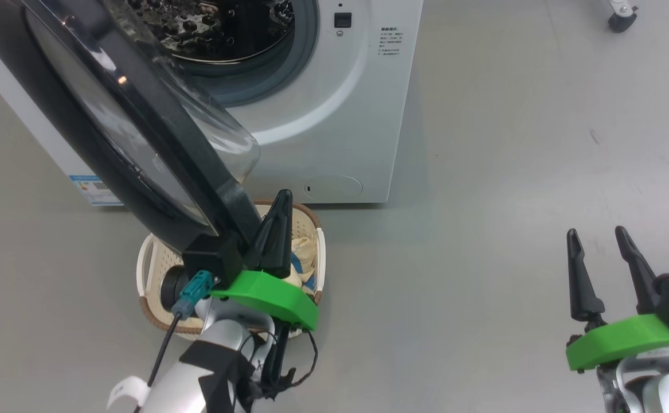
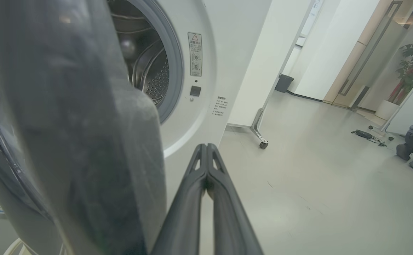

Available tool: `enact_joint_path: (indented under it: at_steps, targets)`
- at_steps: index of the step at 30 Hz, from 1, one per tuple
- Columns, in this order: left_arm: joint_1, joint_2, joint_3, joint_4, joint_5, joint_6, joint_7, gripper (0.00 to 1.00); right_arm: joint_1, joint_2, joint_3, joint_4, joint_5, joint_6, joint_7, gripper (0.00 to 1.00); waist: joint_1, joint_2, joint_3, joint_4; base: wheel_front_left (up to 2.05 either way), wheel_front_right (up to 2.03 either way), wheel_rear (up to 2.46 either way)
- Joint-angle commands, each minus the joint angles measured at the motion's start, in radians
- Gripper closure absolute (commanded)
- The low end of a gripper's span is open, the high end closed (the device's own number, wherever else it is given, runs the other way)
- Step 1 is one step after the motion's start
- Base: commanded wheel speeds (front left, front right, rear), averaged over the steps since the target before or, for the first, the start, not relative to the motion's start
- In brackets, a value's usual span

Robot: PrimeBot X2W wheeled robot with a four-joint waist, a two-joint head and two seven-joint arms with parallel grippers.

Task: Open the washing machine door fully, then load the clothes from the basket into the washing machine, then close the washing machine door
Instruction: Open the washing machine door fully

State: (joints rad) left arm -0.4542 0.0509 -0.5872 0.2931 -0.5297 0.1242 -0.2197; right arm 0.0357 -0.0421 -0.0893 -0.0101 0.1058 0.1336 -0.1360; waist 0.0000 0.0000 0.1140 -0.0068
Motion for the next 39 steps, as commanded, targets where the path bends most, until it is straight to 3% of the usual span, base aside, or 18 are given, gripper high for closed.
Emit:
enact_joint_path:
  at_steps: [1, 21, 39]
  targets:
    - [-0.041, 0.025, 0.050, -0.011, -0.006, 0.008, -0.010, 1.00, -0.037, -0.008, 0.017, -0.030, -0.002, -0.003, 0.000, 0.00, 0.0000, 0.0000, 0.000, 0.001, 0.00, 0.00, 0.00]
    - [0.013, 0.069, 0.040, -0.079, 0.028, 0.062, -0.017, 1.00, -0.040, -0.008, 0.037, -0.052, -0.033, -0.003, 0.002, 0.00, 0.0000, 0.0000, 0.025, 0.042, 0.00, 0.00, 0.00]
    - [0.123, 0.113, 0.039, -0.234, 0.034, 0.129, -0.003, 1.00, -0.024, -0.008, 0.031, -0.065, -0.041, -0.003, 0.015, 0.00, 0.0000, 0.0000, 0.021, 0.142, 0.00, 0.00, 0.00]
